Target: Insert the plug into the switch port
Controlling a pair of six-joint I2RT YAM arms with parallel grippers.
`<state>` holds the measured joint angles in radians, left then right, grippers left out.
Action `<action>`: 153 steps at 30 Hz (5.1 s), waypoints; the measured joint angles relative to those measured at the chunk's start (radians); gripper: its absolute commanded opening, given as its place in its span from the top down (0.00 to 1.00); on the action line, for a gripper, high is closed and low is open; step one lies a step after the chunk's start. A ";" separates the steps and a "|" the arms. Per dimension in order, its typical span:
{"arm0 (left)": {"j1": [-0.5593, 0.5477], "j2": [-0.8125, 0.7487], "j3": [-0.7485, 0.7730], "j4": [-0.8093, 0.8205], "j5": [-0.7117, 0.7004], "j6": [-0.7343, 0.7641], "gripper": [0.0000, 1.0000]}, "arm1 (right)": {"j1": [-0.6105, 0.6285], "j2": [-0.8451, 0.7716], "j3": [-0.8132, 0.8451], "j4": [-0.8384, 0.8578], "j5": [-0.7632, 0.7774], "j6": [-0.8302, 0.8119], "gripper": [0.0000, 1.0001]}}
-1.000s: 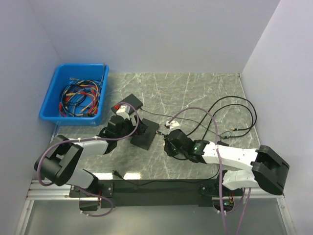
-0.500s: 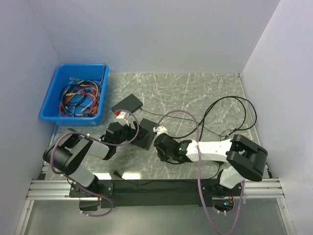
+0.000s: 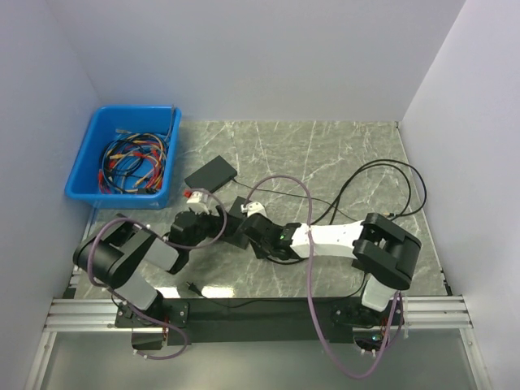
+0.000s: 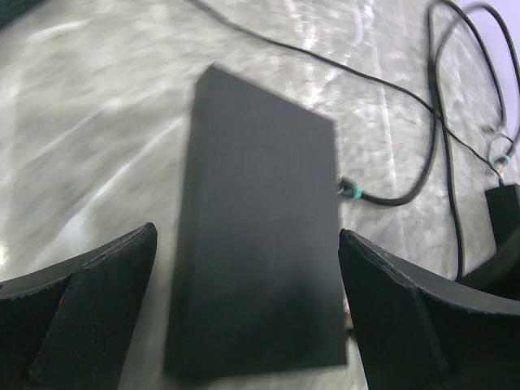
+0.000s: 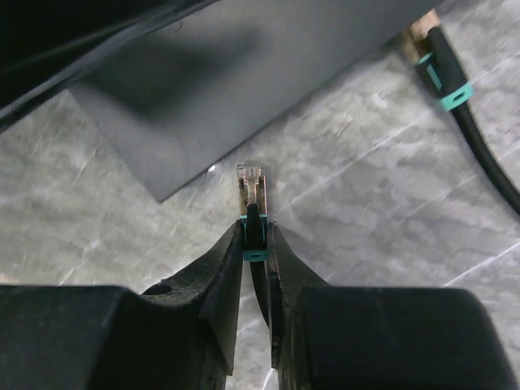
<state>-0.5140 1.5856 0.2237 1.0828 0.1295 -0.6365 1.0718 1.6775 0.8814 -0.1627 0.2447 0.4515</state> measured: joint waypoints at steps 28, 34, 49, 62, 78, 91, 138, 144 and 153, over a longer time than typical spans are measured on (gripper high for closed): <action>-0.170 -0.170 0.015 -0.194 -0.452 0.100 0.01 | -0.039 0.035 0.033 0.006 0.029 -0.027 1.00; -0.062 -0.135 -0.014 -0.108 -0.227 0.103 0.00 | -0.042 0.034 0.032 0.006 0.025 -0.033 1.00; 0.055 0.077 0.122 -0.054 0.173 0.101 0.16 | -0.048 0.019 0.019 0.013 -0.022 -0.080 1.00; 0.069 0.129 0.181 -0.082 0.214 0.102 0.25 | -0.047 0.016 0.022 0.011 -0.062 -0.105 1.00; 0.077 0.165 0.219 -0.086 0.295 0.106 0.25 | -0.035 -0.007 0.034 -0.006 -0.089 -0.127 1.00; 0.101 0.183 0.219 -0.086 0.343 0.093 0.24 | -0.034 -0.014 -0.006 0.005 -0.053 -0.097 1.00; 0.120 0.214 0.267 -0.124 0.365 0.100 0.34 | -0.034 0.031 0.114 -0.076 0.002 -0.170 1.00; 0.122 0.218 0.269 -0.124 0.363 0.101 0.35 | -0.034 0.089 0.117 -0.053 -0.003 -0.172 1.00; 0.125 0.218 0.270 -0.124 0.359 0.101 0.36 | -0.037 0.096 0.148 -0.081 -0.005 -0.177 1.00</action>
<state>-0.3893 1.8038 0.4934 0.9592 0.4885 -0.5350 1.0344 1.7733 1.0294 -0.2440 0.2401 0.2749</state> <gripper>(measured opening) 0.647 0.212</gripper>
